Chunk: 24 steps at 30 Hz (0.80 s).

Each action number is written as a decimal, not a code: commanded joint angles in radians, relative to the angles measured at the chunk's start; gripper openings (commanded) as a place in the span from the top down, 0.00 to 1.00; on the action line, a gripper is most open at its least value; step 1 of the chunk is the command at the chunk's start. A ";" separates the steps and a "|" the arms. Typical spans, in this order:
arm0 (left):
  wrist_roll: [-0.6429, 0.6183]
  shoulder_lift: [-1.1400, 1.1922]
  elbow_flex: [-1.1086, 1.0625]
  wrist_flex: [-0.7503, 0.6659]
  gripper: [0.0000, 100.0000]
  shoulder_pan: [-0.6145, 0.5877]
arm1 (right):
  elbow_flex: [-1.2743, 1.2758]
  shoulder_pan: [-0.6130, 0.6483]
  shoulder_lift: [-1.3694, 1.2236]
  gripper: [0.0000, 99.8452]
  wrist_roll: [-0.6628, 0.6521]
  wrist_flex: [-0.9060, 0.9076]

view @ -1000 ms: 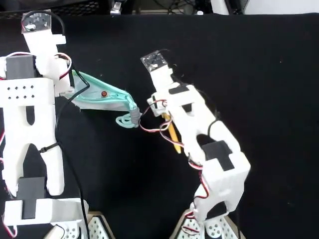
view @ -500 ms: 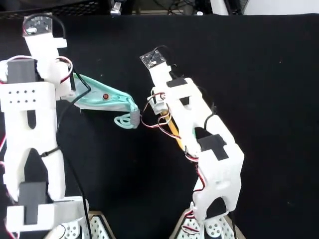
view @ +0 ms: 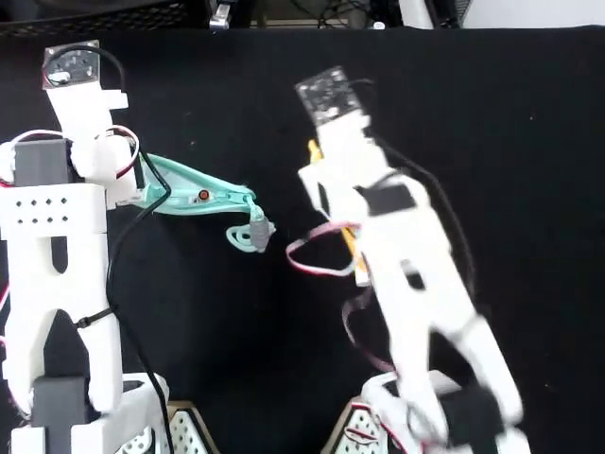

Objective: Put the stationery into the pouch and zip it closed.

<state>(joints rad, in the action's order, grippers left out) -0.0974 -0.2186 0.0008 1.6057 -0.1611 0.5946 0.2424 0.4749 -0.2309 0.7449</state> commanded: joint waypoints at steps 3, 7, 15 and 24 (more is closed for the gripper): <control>0.006 0.006 -0.048 -0.005 0.97 0.008 | -0.004 0.043 0.426 0.99 0.000 -0.023; 0.006 0.006 -0.048 -0.005 0.97 0.007 | 0.002 0.161 0.642 0.99 0.034 -0.060; 0.006 0.006 -0.050 -0.005 0.97 0.007 | 0.010 0.301 0.717 0.99 0.129 -0.224; 0.006 0.006 -0.050 0.000 0.97 0.001 | 0.041 0.493 0.693 0.99 0.129 -0.411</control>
<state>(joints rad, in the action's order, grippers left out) -0.0974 -0.2186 0.0008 1.6057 -0.1611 0.6237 0.7027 1.1838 -0.1097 0.4335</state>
